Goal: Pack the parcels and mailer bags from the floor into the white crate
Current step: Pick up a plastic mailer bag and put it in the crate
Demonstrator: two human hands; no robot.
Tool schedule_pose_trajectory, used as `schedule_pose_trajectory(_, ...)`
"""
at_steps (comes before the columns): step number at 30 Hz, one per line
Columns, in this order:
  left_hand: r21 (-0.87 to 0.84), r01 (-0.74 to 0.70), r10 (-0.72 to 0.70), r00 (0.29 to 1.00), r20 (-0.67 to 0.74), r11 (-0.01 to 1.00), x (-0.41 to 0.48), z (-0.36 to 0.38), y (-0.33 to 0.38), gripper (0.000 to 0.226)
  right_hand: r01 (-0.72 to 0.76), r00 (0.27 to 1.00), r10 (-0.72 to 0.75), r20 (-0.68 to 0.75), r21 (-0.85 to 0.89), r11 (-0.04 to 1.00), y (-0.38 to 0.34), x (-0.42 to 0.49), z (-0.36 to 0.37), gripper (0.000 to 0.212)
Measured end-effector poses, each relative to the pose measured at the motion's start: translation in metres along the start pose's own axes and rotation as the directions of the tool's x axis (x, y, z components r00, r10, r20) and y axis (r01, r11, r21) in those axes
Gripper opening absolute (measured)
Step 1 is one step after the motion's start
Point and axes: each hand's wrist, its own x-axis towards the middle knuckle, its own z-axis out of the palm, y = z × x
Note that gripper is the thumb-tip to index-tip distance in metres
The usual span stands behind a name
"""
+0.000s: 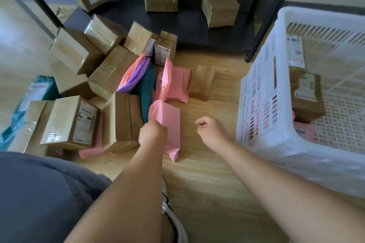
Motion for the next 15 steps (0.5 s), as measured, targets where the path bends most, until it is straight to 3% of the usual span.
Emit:
schedule_pose_trajectory(10, 0.054, 0.052, -0.051, 0.999, -0.009, 0.997, 0.003, 0.023, 0.011, 0.022, -0.064, 0.998, 0.064, -0.007, 0.017, 0.998, 0.019, 0.011, -0.013, 0.027)
schedule_pose_trajectory(15, 0.037, 0.005, -0.006, 1.000, 0.029, 0.999, -0.002, 0.021, 0.018, 0.019, -0.062, 0.998, 0.062, -0.007, 0.025, 0.998, 0.018, 0.008, -0.019, 0.029)
